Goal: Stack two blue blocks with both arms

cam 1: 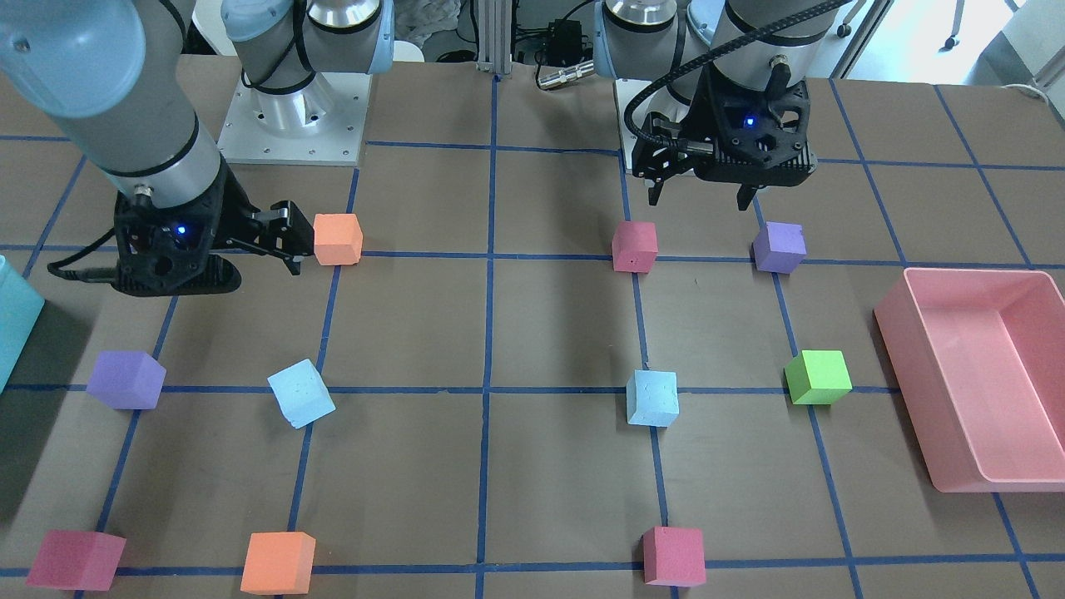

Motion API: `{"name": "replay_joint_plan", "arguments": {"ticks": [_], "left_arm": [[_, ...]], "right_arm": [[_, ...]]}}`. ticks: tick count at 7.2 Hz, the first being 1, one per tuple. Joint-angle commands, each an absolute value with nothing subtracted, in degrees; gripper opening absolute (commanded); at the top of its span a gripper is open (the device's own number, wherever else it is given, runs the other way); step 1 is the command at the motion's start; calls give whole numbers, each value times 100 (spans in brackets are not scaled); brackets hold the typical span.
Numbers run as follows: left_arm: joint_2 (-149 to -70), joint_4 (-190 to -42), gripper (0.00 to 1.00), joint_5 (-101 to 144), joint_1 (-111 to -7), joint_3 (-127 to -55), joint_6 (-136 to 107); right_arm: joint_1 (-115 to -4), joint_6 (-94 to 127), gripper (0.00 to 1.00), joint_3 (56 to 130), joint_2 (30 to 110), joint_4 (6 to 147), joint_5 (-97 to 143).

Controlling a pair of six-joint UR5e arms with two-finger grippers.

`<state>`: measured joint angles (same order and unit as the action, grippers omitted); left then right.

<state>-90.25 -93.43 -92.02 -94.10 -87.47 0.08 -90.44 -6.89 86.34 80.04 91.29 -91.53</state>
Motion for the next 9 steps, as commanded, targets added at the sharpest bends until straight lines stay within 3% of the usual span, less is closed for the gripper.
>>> {"name": "replay_joint_plan", "arguments": {"ticks": [1,4,9], "left_arm": [[-9018,-9351,100,-9202,-9404,-8763,17],[-8983,-9369,100,-9211,-9396,-8798,18],[-9009,-9343,100,-9211,-9396,-8798,18]], "right_arm": [[-9009,-1481,100,9452,7823,10399,-9193],[-9009,-2554,100,10729,7455,12369,-9220],[-9009,-2672,100,10696,6988,12796,-9220]]}}
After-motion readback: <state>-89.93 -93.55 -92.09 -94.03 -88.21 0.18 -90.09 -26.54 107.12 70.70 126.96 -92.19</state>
